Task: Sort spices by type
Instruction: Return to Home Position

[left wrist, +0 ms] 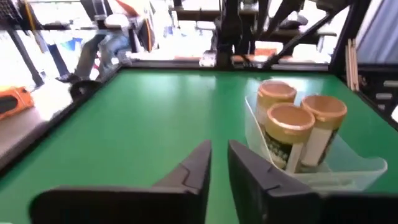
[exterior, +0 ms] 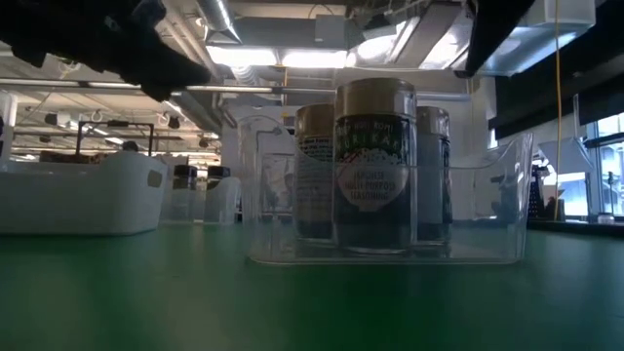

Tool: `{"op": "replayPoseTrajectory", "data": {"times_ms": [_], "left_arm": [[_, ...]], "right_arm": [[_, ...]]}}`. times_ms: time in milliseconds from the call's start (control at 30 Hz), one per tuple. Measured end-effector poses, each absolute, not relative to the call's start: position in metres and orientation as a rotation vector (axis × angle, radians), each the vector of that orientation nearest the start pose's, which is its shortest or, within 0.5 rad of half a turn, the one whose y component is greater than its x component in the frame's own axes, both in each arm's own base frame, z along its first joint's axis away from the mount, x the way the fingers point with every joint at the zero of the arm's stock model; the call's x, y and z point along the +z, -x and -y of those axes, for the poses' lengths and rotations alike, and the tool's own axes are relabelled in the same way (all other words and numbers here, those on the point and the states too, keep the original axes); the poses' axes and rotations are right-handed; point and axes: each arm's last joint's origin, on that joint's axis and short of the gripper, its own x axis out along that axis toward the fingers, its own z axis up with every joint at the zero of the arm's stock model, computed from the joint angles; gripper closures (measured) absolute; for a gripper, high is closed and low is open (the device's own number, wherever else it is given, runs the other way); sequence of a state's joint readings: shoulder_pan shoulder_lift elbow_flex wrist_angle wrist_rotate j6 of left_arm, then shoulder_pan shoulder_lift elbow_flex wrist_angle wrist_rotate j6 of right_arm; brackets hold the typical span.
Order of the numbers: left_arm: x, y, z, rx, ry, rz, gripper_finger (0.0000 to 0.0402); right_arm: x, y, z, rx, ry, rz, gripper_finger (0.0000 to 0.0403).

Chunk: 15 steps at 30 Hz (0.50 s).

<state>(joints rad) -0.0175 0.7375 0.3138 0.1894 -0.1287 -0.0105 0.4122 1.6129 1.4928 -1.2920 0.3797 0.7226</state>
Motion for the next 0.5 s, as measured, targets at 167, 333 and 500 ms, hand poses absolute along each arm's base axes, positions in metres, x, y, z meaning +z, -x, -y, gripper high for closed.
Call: {"op": "replayPoseTrajectory", "data": {"times_ms": [167,333,500], "left_arm": [[0.213,-0.151,-0.004,0.111,-0.026,-0.181,0.0388],[0.213,-0.144,-0.006,0.121,-0.034,-0.144,0.0399],[0.212,-0.142,-0.009,0.178,-0.037,-0.154,0.0389]], "right_arm": [[0.303,-0.230,-0.088,-0.354,-0.166,-0.968,0.0397],[0.280,-0.187,-0.069,-0.236,-0.230,-0.717,0.0384],[0.248,-0.151,-0.052,-0.160,-0.262,-0.454,0.0383]]}}
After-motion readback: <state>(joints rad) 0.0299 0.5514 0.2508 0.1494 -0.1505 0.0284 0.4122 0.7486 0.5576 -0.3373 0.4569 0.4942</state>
